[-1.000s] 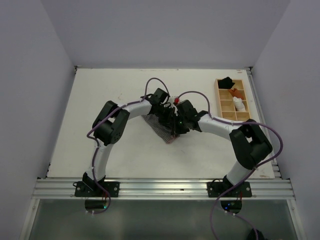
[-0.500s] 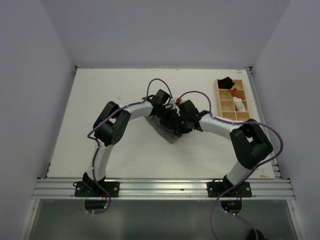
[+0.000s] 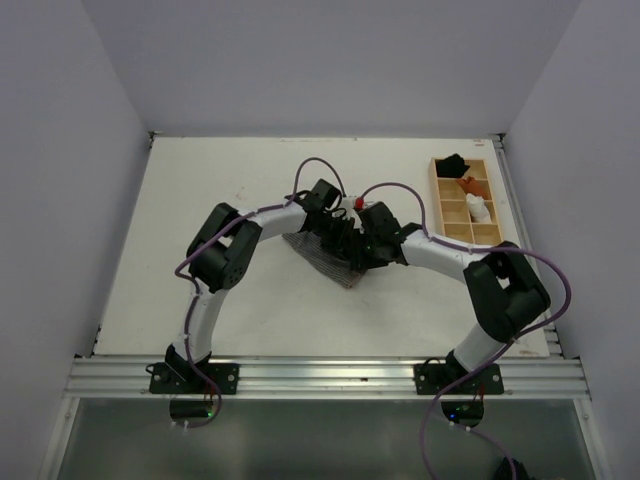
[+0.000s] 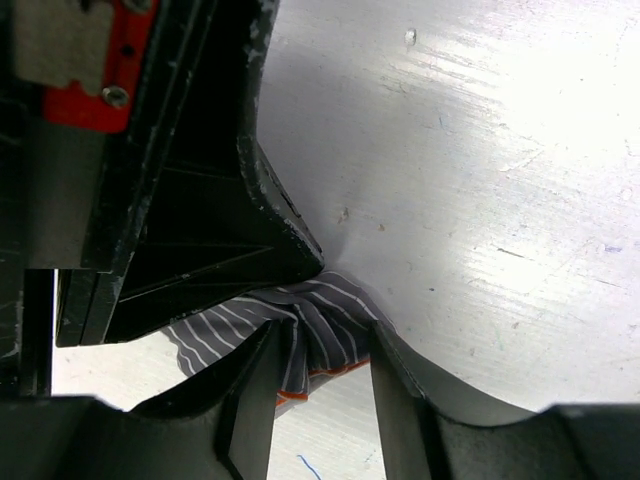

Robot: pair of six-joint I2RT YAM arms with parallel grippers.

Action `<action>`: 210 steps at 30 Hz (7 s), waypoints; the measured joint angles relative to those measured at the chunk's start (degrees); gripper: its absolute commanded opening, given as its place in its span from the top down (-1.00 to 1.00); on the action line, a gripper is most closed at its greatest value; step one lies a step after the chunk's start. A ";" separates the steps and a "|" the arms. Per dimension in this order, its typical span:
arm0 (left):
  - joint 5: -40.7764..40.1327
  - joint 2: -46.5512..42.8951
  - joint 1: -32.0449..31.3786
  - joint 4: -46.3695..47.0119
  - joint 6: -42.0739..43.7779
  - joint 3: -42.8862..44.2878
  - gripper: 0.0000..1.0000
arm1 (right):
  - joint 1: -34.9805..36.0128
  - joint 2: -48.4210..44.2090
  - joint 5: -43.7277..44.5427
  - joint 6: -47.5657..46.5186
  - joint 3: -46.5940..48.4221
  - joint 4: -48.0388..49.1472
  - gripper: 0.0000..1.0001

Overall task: Roll the underwear
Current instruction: Fold the underwear, then roll the underwear

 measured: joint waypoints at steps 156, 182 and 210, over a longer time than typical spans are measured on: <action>-23.80 -40.92 -13.09 26.16 -27.50 -55.74 1.00 | 14.10 -12.68 3.39 35.82 -8.81 -0.11 -0.08; -25.90 -40.50 -13.09 23.89 -27.47 -54.23 1.00 | 11.72 -3.63 -9.35 26.64 -8.81 7.72 0.03; -25.11 -55.63 -7.87 14.69 -27.45 -53.72 1.00 | 20.74 -0.24 -5.88 36.30 -7.37 14.19 0.88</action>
